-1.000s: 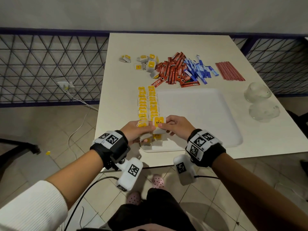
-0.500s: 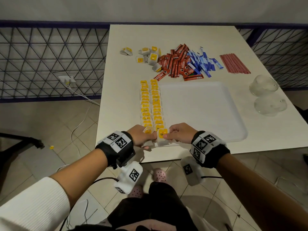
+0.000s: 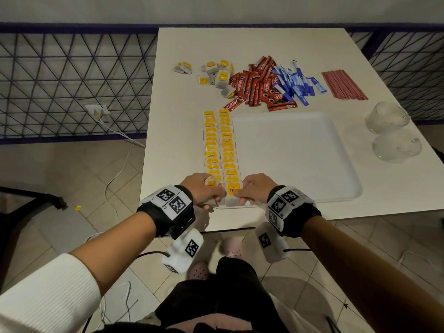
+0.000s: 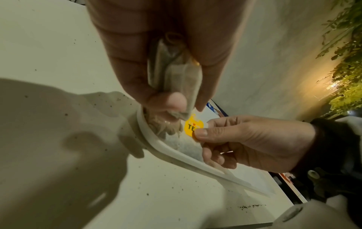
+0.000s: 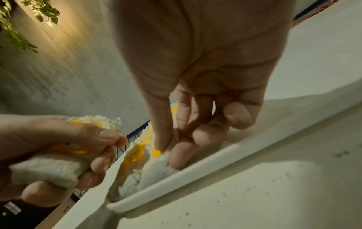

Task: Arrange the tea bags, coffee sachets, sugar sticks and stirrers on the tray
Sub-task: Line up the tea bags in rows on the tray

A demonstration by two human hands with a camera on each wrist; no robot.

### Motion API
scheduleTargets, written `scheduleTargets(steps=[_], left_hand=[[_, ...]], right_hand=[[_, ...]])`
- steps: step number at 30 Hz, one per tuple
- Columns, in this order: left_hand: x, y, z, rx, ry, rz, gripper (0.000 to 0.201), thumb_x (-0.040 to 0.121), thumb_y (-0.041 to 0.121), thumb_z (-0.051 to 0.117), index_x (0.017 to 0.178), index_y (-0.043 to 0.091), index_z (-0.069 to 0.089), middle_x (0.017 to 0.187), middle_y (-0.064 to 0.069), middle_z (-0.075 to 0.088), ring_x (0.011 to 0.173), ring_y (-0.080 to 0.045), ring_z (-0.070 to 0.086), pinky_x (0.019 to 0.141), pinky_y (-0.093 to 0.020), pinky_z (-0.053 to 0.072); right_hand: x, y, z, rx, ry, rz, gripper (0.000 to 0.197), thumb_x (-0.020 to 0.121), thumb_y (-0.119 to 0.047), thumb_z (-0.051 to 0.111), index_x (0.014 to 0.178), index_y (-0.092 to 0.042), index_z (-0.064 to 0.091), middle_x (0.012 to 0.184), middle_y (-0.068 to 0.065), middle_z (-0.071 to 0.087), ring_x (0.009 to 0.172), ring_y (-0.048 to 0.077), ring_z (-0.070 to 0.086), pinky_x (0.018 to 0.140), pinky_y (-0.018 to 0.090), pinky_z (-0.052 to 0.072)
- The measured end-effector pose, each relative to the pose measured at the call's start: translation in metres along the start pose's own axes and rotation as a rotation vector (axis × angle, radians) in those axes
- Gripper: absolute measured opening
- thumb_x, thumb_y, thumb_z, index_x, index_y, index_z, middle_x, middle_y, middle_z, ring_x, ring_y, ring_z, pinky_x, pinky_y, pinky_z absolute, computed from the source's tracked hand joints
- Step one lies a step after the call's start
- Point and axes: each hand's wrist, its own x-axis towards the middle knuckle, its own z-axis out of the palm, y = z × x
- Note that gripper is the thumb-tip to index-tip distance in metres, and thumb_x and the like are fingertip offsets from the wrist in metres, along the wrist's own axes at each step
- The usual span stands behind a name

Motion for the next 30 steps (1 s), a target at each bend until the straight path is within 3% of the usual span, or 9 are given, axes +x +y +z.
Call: scheduleTargets(steps=[3, 5, 8, 10, 13, 18, 21, 26, 30], left_hand=[[0.001, 0.002, 0.000, 0.021, -0.008, -0.004, 0.012, 0.082, 0.019, 0.068, 0.091, 0.012, 0.064, 0.068, -0.002, 0.064, 0.064, -0.025, 0.059, 0.048, -0.023, 0.049], [0.003, 0.001, -0.001, 0.016, -0.007, -0.007, 0.008, 0.084, 0.019, 0.066, 0.089, 0.014, 0.063, 0.067, -0.001, 0.064, 0.064, -0.024, 0.060, 0.047, -0.021, 0.049], [0.003, 0.001, -0.003, -0.032, -0.022, 0.000, 0.009, 0.085, 0.020, 0.065, 0.091, 0.014, 0.062, 0.066, 0.000, 0.064, 0.064, -0.024, 0.060, 0.041, -0.018, 0.047], [0.003, 0.002, -0.004, -0.086, -0.038, 0.014, 0.009, 0.085, 0.018, 0.065, 0.091, 0.011, 0.063, 0.066, -0.002, 0.064, 0.059, -0.020, 0.059, 0.039, -0.017, 0.045], [0.003, 0.004, -0.006, -0.288, -0.090, 0.025, 0.004, 0.086, 0.010, 0.062, 0.087, 0.006, 0.061, 0.063, -0.003, 0.064, 0.046, -0.013, 0.057, 0.041, -0.017, 0.045], [-0.001, 0.009, -0.012, -0.614, -0.145, -0.006, 0.010, 0.090, 0.000, 0.050, 0.091, 0.005, 0.059, 0.072, -0.009, 0.067, 0.054, -0.014, 0.065, 0.050, -0.021, 0.055], [-0.004, 0.011, -0.018, -0.708, -0.208, 0.018, 0.023, 0.090, -0.009, 0.038, 0.098, 0.002, 0.057, 0.089, -0.017, 0.064, 0.058, -0.017, 0.068, 0.057, -0.022, 0.055], [-0.005, 0.014, -0.026, -0.695, -0.211, 0.114, 0.023, 0.091, -0.011, 0.041, 0.093, 0.003, 0.059, 0.069, -0.007, 0.071, 0.056, -0.013, 0.067, 0.054, -0.017, 0.054], [-0.002, 0.018, -0.028, -0.690, -0.213, 0.167, 0.019, 0.088, -0.008, 0.048, 0.099, 0.002, 0.060, 0.078, -0.005, 0.073, 0.065, -0.015, 0.069, 0.059, -0.021, 0.057]], right_hand=[[-0.001, 0.003, 0.002, -0.061, 0.069, -0.015, 0.031, 0.078, -0.031, 0.072, 0.075, -0.018, 0.044, 0.069, -0.001, 0.058, 0.064, 0.012, 0.049, 0.061, 0.024, 0.039], [-0.005, 0.004, 0.003, -0.124, 0.107, -0.042, 0.041, 0.073, -0.035, 0.076, 0.084, -0.018, 0.040, 0.072, -0.004, 0.049, 0.069, 0.014, 0.046, 0.056, 0.024, 0.034], [-0.008, 0.005, 0.008, -0.254, 0.075, -0.156, 0.045, 0.074, -0.033, 0.075, 0.079, -0.023, 0.032, 0.070, -0.006, 0.039, 0.062, 0.011, 0.038, 0.054, 0.024, 0.029], [-0.006, 0.005, 0.012, -0.309, 0.046, -0.187, 0.041, 0.076, -0.031, 0.073, 0.080, -0.021, 0.033, 0.070, -0.007, 0.038, 0.067, 0.016, 0.040, 0.061, 0.028, 0.032], [-0.001, 0.006, 0.012, -0.334, 0.042, -0.185, 0.034, 0.079, -0.031, 0.070, 0.077, -0.022, 0.037, 0.070, -0.007, 0.041, 0.074, 0.020, 0.045, 0.067, 0.030, 0.035], [0.001, 0.004, 0.008, -0.365, 0.040, -0.190, 0.025, 0.080, -0.033, 0.069, 0.083, -0.020, 0.048, 0.069, -0.008, 0.041, 0.077, 0.020, 0.048, 0.070, 0.029, 0.038], [-0.005, 0.001, 0.005, -0.319, 0.071, -0.202, 0.027, 0.076, -0.036, 0.072, 0.081, -0.021, 0.051, 0.068, -0.008, 0.044, 0.074, 0.019, 0.048, 0.071, 0.029, 0.040], [-0.019, -0.015, -0.016, -0.077, 0.227, -0.248, 0.018, 0.085, -0.028, 0.064, 0.074, -0.021, 0.053, 0.064, -0.004, 0.048, 0.065, 0.018, 0.049, 0.071, 0.029, 0.041], [-0.022, -0.033, -0.033, 0.119, 0.235, -0.311, 0.011, 0.090, -0.028, 0.056, 0.081, -0.024, 0.056, 0.068, -0.001, 0.053, 0.056, 0.011, 0.050, 0.055, 0.021, 0.039]])
